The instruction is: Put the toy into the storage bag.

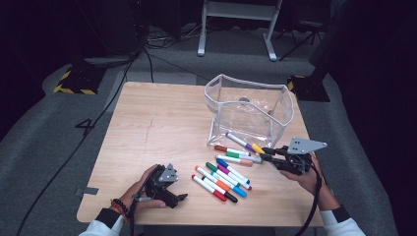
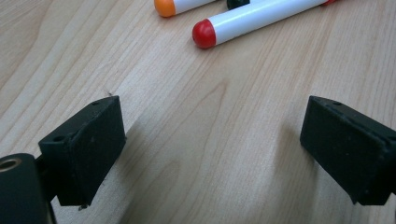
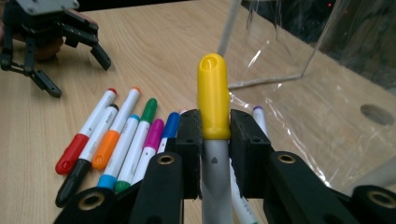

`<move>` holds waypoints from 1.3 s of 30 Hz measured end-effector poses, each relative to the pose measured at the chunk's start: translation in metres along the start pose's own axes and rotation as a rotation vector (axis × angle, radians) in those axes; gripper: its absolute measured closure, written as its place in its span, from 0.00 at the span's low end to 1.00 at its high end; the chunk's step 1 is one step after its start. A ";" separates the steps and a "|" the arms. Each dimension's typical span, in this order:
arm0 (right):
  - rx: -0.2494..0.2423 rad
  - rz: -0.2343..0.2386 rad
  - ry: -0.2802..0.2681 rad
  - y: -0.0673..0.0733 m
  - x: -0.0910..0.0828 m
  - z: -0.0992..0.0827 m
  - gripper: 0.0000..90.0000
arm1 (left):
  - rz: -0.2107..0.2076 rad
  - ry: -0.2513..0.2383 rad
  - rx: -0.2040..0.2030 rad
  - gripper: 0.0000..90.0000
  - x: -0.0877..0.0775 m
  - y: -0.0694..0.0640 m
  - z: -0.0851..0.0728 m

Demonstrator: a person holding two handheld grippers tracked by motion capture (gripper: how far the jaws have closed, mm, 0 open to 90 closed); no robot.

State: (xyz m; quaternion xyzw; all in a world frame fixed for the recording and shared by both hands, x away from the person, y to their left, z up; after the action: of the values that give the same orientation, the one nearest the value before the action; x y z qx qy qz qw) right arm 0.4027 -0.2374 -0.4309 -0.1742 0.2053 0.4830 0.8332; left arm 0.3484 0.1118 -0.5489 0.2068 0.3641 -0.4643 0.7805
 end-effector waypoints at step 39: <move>-0.080 -0.173 0.025 -0.082 -0.010 0.147 0.83 | 0.020 0.000 -0.023 0.08 -0.004 0.008 -0.004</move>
State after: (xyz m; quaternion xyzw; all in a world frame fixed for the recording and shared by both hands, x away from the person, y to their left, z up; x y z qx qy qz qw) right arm 0.4959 -0.2117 -0.2929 -0.2307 0.1805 0.4147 0.8615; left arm 0.3532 0.1208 -0.5491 0.2014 0.3674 -0.4522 0.7874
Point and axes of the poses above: each handheld gripper's, and its own axes: x roughly forward along the jaws, z roughly out of its top, y roughly to its left, the point moved 6 cm from there along x, roughly forward along the jaws, and after that the axes turned 2 degrees about y, right-handed, at the moved point
